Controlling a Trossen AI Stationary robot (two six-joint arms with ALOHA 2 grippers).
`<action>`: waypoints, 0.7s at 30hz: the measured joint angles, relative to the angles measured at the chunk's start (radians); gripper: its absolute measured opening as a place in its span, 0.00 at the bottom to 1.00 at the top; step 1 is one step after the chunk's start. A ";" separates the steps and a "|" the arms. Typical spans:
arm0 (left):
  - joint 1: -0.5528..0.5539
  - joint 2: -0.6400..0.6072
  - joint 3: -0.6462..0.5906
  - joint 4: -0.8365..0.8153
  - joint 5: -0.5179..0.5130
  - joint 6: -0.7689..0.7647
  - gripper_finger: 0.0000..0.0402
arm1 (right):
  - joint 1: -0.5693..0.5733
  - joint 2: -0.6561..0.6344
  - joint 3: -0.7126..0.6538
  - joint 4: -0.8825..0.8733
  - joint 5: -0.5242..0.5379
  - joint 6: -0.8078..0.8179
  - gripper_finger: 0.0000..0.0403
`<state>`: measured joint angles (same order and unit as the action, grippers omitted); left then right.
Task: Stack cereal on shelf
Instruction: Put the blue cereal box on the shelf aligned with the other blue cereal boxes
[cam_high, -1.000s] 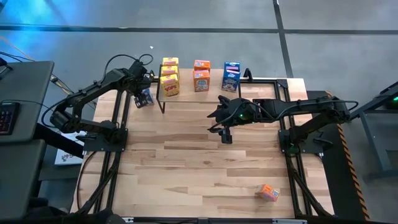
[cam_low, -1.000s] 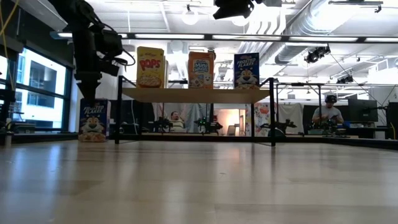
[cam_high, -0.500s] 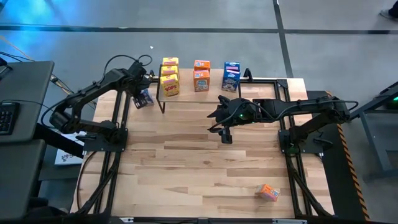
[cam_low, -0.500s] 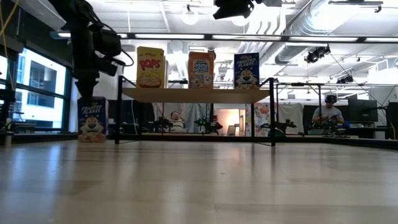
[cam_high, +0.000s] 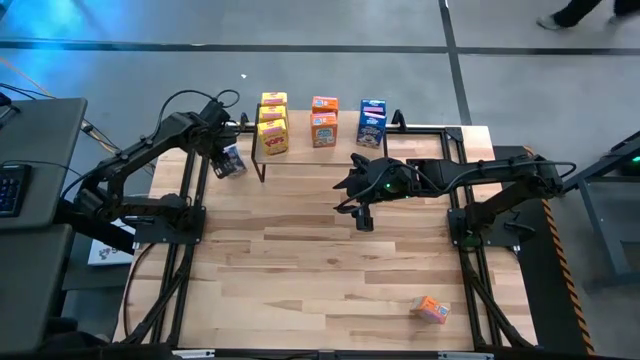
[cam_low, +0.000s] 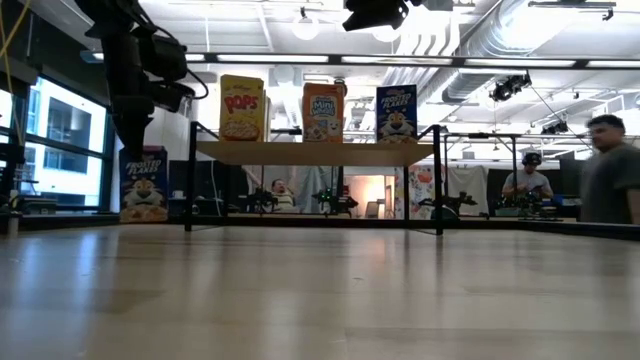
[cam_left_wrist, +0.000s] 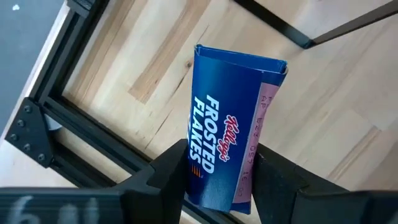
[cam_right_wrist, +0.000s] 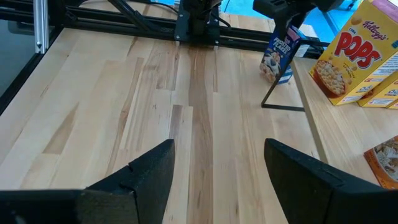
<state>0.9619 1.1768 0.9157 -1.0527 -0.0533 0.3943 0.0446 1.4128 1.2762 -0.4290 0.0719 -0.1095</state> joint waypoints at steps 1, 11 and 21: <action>0.000 0.000 0.000 0.000 0.004 0.000 0.35 | 0.000 0.000 0.000 0.000 0.000 0.000 0.60; -0.001 0.000 0.000 -0.067 0.077 -0.031 0.34 | 0.000 0.000 0.000 0.000 0.000 0.000 0.60; -0.121 -0.056 0.000 -0.125 0.088 -0.100 0.34 | 0.000 0.000 0.000 0.000 0.000 0.000 0.60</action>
<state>0.8406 1.1205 0.9154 -1.1772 0.0352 0.2946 0.0444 1.4128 1.2762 -0.4290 0.0715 -0.1097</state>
